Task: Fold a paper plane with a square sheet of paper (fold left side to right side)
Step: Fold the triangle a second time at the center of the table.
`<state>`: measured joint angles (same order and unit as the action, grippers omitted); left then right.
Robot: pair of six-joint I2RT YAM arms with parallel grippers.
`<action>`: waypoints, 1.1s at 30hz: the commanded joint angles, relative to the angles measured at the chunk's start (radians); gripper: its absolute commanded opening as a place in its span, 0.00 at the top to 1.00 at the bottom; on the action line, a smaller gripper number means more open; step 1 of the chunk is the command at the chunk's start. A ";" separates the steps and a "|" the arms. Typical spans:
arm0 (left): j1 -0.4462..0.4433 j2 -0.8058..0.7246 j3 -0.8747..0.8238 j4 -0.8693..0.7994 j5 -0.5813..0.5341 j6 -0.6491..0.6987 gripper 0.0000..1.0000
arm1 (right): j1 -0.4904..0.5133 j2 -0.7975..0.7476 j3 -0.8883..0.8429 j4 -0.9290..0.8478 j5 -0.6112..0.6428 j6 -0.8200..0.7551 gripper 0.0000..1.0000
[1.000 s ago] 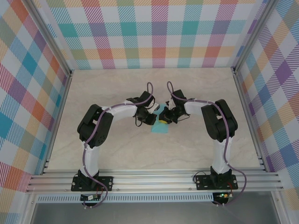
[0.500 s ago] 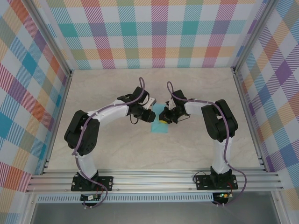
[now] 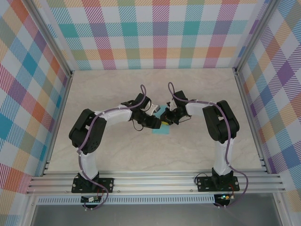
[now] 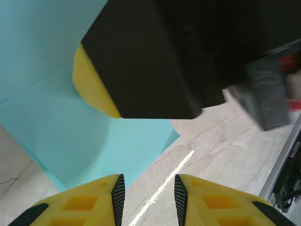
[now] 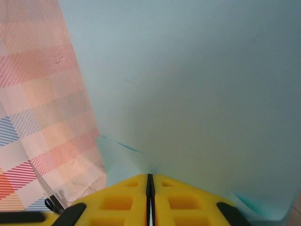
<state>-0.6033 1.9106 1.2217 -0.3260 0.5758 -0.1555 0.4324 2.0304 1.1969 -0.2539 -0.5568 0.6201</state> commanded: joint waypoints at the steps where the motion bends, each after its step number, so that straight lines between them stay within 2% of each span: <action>1: -0.009 0.026 -0.011 0.015 0.037 -0.013 0.65 | 0.003 0.044 -0.026 -0.042 0.051 -0.018 0.90; 17: -0.009 0.063 -0.066 -0.031 -0.051 0.016 0.68 | 0.003 0.050 -0.019 -0.055 0.052 -0.023 0.90; 25: -0.008 0.032 -0.119 -0.062 -0.108 0.031 0.71 | 0.003 0.047 -0.016 -0.064 0.057 -0.026 0.90; 33: -0.008 -0.075 -0.200 -0.038 -0.055 0.019 0.71 | 0.003 0.045 -0.013 -0.068 0.058 -0.027 0.90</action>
<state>-0.6067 1.8786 1.0683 -0.2646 0.5297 -0.1387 0.4324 2.0308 1.1969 -0.2550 -0.5568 0.6144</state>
